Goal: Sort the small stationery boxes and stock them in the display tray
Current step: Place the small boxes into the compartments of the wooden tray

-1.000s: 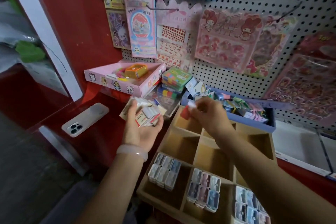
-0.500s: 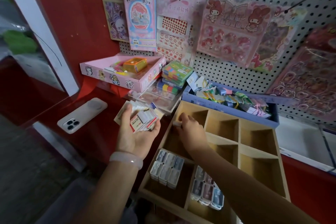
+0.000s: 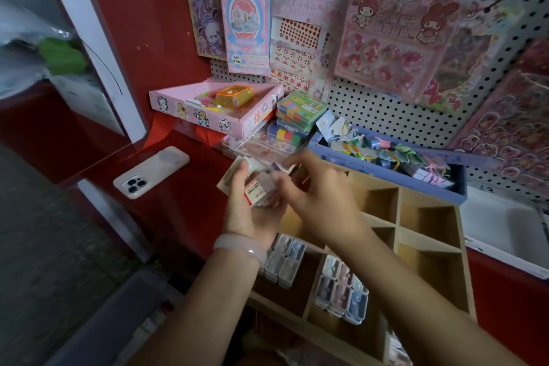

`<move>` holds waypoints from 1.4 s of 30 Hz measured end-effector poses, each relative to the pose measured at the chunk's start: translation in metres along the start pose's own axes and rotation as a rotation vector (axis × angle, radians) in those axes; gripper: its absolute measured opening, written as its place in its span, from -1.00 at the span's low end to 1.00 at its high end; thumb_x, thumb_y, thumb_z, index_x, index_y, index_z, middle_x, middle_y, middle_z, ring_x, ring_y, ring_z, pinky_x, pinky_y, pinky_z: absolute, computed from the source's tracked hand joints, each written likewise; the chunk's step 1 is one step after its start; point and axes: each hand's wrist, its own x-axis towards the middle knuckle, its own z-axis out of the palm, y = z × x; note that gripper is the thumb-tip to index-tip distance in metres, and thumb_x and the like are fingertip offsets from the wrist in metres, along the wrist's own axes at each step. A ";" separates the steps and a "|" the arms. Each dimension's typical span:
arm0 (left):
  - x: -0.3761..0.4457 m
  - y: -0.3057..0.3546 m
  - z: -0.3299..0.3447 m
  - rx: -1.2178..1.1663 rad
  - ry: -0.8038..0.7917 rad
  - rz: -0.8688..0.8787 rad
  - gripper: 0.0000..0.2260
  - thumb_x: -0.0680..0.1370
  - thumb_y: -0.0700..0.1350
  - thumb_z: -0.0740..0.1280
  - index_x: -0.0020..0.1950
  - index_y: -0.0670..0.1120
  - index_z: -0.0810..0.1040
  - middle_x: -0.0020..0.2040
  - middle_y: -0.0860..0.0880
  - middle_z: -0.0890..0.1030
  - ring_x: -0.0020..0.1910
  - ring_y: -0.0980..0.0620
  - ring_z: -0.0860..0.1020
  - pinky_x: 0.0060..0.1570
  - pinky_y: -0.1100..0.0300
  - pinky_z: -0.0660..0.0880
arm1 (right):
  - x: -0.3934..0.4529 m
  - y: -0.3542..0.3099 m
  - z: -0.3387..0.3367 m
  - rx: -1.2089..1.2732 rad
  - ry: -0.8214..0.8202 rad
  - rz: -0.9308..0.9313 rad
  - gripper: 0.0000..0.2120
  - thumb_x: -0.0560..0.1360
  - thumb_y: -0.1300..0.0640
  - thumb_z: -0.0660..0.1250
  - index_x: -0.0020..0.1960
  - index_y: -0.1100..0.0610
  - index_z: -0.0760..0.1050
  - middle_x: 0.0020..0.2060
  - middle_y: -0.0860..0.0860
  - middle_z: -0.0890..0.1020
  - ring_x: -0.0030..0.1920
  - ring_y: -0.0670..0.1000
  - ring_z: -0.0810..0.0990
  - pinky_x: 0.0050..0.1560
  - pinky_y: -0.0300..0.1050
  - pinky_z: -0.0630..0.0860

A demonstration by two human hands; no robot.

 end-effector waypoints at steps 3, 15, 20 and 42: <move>-0.010 -0.012 0.009 -0.013 -0.020 -0.036 -0.51 0.59 0.09 0.15 -0.36 -0.14 0.66 -0.34 -0.10 0.61 -0.36 0.05 0.63 -0.28 0.29 0.57 | -0.008 -0.005 0.007 -0.103 -0.074 0.032 -0.70 0.39 -0.05 0.44 0.01 0.06 0.45 -0.25 -0.07 0.49 -0.19 -0.01 0.53 -0.22 -0.16 0.37; -0.018 -0.023 0.031 -0.040 0.088 -0.096 -0.75 0.50 0.07 0.32 -0.02 -0.10 0.54 -0.06 -0.10 0.58 -0.03 -0.01 0.52 -0.11 0.19 0.44 | -0.017 0.034 -0.062 0.668 0.181 0.353 -0.94 0.53 0.30 0.28 -0.02 0.21 0.43 -0.20 0.15 0.62 -0.33 -0.05 0.61 -0.17 -0.16 0.60; -0.020 -0.026 0.027 -0.091 0.118 -0.179 -0.76 0.48 0.07 0.36 -0.04 -0.10 0.54 0.01 -0.08 0.55 0.04 0.00 0.50 -0.12 0.19 0.42 | -0.024 0.097 -0.065 -0.291 -0.062 0.312 -0.92 0.55 0.19 0.25 0.04 0.12 0.45 -0.10 0.04 0.62 -0.21 -0.02 0.54 -0.23 -0.15 0.49; -0.036 -0.026 0.023 0.033 0.169 -0.261 -0.74 0.44 0.01 0.40 -0.03 -0.16 0.54 -0.14 -0.14 0.59 -0.15 -0.03 0.50 -0.23 0.16 0.38 | 0.004 0.059 -0.049 0.072 -0.047 0.116 -0.59 0.50 0.17 0.34 0.32 0.03 0.39 -0.01 0.00 0.47 -0.16 -0.11 0.49 -0.08 -0.13 0.52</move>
